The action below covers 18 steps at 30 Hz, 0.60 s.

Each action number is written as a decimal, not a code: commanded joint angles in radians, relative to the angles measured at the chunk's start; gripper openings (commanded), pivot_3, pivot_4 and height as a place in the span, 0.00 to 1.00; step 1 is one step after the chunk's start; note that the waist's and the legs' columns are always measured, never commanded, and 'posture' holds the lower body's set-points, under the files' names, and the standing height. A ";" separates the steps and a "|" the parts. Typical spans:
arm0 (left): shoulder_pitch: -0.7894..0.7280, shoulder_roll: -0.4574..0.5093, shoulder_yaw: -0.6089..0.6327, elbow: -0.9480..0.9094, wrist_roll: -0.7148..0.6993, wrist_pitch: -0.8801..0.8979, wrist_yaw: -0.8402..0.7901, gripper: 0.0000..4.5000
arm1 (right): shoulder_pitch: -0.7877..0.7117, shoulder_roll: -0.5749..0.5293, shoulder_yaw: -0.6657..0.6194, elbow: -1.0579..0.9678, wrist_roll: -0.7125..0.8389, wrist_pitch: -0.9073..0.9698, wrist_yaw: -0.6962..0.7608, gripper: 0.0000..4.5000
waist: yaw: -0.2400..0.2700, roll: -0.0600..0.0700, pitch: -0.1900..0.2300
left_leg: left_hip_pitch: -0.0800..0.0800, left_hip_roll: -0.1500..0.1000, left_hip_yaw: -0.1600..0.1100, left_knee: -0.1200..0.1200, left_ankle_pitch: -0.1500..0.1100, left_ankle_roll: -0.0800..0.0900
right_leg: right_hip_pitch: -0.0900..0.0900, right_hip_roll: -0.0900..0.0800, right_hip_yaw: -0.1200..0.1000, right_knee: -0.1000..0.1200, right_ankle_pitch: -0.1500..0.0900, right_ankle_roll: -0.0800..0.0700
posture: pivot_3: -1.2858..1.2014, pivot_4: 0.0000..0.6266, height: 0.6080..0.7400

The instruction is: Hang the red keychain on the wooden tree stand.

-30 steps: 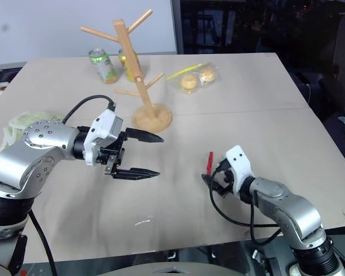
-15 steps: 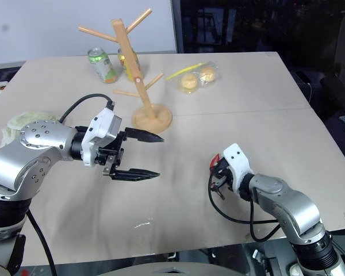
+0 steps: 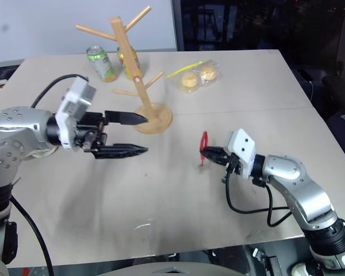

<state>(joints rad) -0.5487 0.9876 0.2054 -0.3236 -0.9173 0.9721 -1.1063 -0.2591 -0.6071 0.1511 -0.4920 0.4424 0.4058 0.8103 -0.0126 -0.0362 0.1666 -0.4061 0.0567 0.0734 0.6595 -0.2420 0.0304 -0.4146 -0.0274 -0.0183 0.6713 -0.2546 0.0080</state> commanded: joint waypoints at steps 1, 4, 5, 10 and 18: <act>-0.043 0.020 0.130 0.016 -0.118 0.101 0.096 1.00 | -0.089 0.032 0.028 0.002 -0.029 -0.099 0.053 0.00 | -0.002 0.000 0.000 | 0.000 0.000 0.000 0.000 0.000 0.000 | 0.000 0.000 0.000 0.000 0.000 0.000 | 0.52 0.24 1.00; -0.054 0.009 0.204 0.026 -0.193 0.159 0.187 1.00 | -0.173 0.058 0.073 0.060 -0.116 -0.158 0.053 0.00 | -0.001 0.000 0.001 | 0.000 0.000 0.001 0.000 0.000 0.000 | 0.000 -0.001 0.000 0.000 0.000 0.000 | 0.52 0.24 1.00; -0.048 0.007 0.233 0.027 -0.217 0.174 0.219 1.00 | -0.215 0.062 0.098 0.096 -0.173 -0.186 0.047 0.00 | -0.002 0.000 0.001 | 0.000 -0.001 0.001 0.000 0.000 0.000 | 0.000 -0.001 0.000 0.000 0.000 0.000 | 0.52 0.24 1.00; 0.060 0.022 0.399 0.006 -0.257 0.193 0.320 1.00 | -0.440 0.087 0.212 0.290 -0.456 -0.218 -0.034 0.00 | -0.007 0.001 0.002 | 0.002 -0.001 0.004 0.000 0.001 -0.001 | 0.000 -0.006 0.002 0.002 0.000 0.000 | 0.52 0.24 1.00; 0.251 0.050 0.550 0.010 -0.240 0.155 0.305 1.00 | -0.579 0.202 0.276 0.404 -0.639 -0.379 -0.130 0.00 | -0.002 0.001 0.002 | 0.002 -0.001 0.003 -0.005 0.005 -0.008 | -0.001 -0.007 0.002 0.001 0.002 -0.005 | 0.52 0.24 1.00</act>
<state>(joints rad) -0.2932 1.0147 0.6942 -0.3166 -1.1600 1.1594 -0.7926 -0.8158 -0.4077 0.4268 -0.0940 -0.1478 0.1051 0.7116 -0.0142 -0.0352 0.1687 -0.4042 0.0558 0.0761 0.6550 -0.2373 0.0222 -0.4155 -0.0351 -0.0176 0.6719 -0.2524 0.0031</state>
